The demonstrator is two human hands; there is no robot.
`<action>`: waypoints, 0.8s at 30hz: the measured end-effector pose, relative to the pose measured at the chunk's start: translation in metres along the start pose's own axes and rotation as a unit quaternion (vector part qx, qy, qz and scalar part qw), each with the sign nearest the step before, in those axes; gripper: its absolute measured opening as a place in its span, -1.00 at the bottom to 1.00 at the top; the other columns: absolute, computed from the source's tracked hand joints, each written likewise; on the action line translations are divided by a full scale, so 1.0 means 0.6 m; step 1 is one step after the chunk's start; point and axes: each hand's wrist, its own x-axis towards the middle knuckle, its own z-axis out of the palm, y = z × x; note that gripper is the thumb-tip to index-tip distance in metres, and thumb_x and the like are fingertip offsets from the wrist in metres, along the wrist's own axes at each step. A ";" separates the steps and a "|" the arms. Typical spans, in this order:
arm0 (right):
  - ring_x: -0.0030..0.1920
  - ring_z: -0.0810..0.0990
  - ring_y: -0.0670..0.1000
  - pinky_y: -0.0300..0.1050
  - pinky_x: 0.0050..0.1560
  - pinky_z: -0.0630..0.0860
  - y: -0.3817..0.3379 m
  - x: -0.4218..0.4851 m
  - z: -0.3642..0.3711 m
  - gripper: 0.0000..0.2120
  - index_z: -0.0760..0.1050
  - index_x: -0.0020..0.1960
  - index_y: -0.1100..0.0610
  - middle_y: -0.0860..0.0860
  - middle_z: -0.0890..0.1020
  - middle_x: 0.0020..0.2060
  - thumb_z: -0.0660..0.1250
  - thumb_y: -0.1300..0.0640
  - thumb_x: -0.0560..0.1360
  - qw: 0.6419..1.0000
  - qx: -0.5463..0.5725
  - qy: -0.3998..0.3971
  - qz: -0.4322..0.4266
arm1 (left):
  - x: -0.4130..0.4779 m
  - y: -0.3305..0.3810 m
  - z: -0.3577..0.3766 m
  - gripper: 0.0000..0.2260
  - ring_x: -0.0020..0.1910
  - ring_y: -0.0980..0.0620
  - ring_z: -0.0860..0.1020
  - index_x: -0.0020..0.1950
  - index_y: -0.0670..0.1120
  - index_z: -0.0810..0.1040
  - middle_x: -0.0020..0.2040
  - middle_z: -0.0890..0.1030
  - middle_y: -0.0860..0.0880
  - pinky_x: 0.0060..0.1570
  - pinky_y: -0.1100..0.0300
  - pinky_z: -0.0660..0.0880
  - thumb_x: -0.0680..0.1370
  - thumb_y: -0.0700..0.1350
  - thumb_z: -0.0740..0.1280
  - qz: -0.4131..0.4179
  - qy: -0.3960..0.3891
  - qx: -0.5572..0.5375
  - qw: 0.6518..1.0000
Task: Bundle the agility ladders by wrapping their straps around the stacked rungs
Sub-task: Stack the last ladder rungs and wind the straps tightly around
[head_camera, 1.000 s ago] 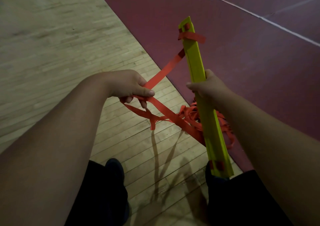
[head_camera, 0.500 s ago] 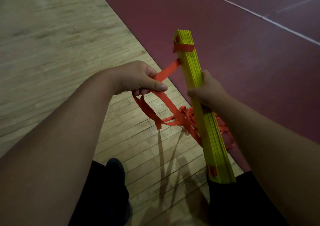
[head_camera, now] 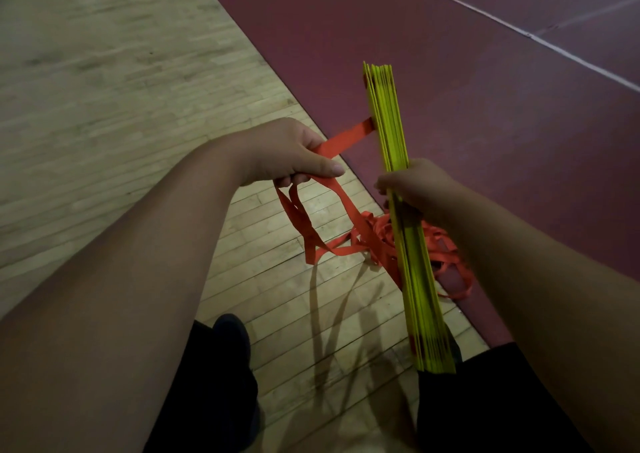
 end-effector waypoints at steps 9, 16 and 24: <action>-0.01 0.76 0.14 0.11 -0.16 0.69 0.002 0.002 0.011 -0.72 0.51 0.29 0.22 0.18 0.68 0.08 0.40 0.08 0.67 0.998 0.027 -0.049 0.019 | 0.004 -0.006 -0.003 -0.69 -0.37 0.14 0.45 0.09 -0.07 0.76 -0.34 0.55 0.02 -0.34 0.26 0.42 0.55 0.15 0.54 0.002 0.004 -0.007 1.000; 0.02 0.73 0.17 0.20 0.04 0.72 -0.003 -0.006 0.018 -0.71 0.50 0.24 0.23 0.20 0.65 0.04 0.38 0.01 0.69 0.999 -0.029 -0.043 0.009 | 0.007 -0.002 0.001 -0.67 -0.37 0.13 0.47 0.08 -0.09 0.75 -0.34 0.56 0.03 -0.30 0.24 0.45 0.55 0.16 0.54 0.000 0.004 0.009 1.000; 0.03 0.73 0.18 0.08 -0.15 0.67 0.001 -0.005 0.017 -0.60 0.52 0.36 0.22 0.18 0.67 0.14 0.43 -0.01 0.64 0.997 0.003 -0.070 0.035 | 0.006 0.007 0.006 -0.65 -0.34 0.12 0.47 0.11 -0.11 0.74 -0.26 0.59 -0.03 -0.28 0.21 0.44 0.55 0.15 0.54 0.016 0.009 0.005 1.000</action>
